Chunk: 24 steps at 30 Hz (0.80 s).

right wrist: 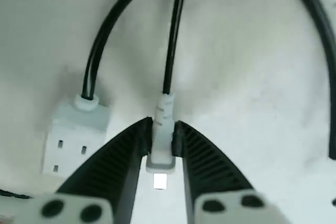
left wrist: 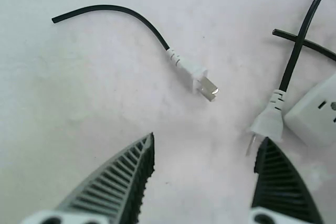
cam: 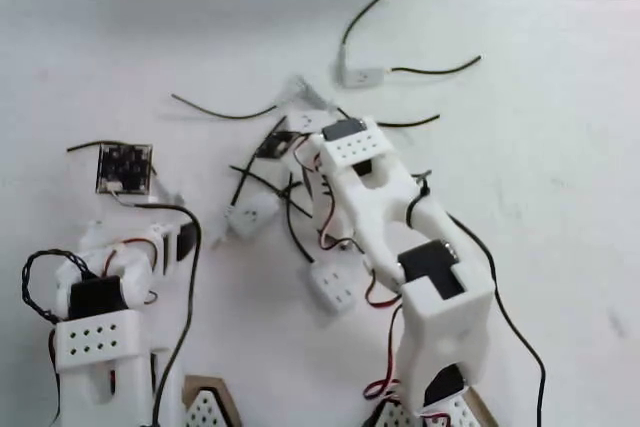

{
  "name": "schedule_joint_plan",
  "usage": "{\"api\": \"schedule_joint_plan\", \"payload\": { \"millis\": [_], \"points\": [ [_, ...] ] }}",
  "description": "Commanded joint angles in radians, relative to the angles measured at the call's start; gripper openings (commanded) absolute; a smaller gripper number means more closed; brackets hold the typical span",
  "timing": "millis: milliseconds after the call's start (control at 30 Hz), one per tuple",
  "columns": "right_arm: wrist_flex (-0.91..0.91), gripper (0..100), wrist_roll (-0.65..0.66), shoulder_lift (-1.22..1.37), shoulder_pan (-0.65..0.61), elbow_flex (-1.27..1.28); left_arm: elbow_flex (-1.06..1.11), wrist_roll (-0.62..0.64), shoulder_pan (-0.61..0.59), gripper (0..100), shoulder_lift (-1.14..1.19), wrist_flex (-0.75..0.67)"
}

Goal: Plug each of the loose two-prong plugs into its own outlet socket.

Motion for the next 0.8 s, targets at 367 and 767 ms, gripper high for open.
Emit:
{"api": "schedule_joint_plan", "payload": {
  "millis": [367, 767],
  "points": [
    [0.251, 1.8, -0.002, -0.556, 0.050, -0.032, -0.009, 0.006, -0.002, 30, -0.019, -0.018],
    [0.272, 1.7, 0.000, -1.033, 0.058, -0.035, -0.005, 0.006, -0.002, 30, -0.019, -0.041]
  ]
}}
